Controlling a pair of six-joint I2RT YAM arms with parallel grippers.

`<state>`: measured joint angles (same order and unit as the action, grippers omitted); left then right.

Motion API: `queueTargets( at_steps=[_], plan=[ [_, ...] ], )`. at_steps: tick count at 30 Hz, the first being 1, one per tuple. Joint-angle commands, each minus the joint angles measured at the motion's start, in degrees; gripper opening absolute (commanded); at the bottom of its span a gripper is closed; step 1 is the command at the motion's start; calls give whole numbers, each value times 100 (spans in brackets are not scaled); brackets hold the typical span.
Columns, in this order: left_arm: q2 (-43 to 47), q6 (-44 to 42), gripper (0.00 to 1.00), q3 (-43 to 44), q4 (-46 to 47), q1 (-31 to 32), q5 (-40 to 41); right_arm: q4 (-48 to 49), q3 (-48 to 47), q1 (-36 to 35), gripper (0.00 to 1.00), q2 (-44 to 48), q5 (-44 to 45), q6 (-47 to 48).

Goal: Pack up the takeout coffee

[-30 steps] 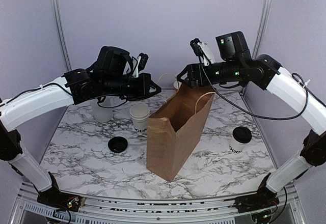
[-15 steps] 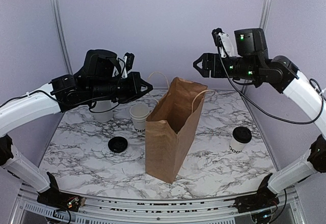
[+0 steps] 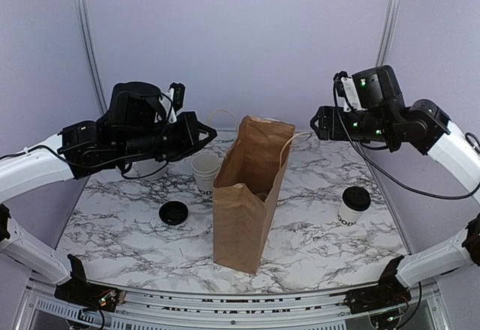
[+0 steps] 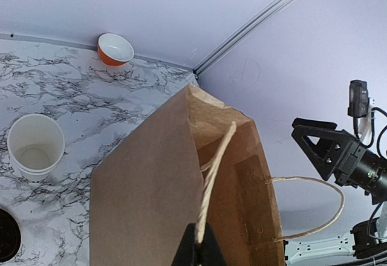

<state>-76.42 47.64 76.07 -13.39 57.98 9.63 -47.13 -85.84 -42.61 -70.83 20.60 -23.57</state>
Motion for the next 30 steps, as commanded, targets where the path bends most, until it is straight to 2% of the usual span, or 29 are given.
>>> queueTargets(
  at_steps=[1, 5, 11, 17, 21, 30],
  plan=[
    [226, 88, 0, -127, 157, 146, 253, -439, 349, 89, 80, 306, 279, -356],
    [408, 123, 0, -302, 156, 229, 340, -678, 738, 281, 81, 451, 397, -605],
    [727, -15, 3, -541, 163, 364, 390, -574, 1599, 903, 81, 719, -161, -790],
    [1101, -252, 4, -780, 151, 399, 281, -573, 2059, 1162, 81, 843, -141, -972],
    [1193, -486, 13, -812, 83, 395, 160, -604, 2288, 1231, 81, 894, 38, -1109],
    [1372, -1063, 32, -718, -48, 392, 229, -490, 2812, 1896, 81, 996, -231, -1103]
  ],
)
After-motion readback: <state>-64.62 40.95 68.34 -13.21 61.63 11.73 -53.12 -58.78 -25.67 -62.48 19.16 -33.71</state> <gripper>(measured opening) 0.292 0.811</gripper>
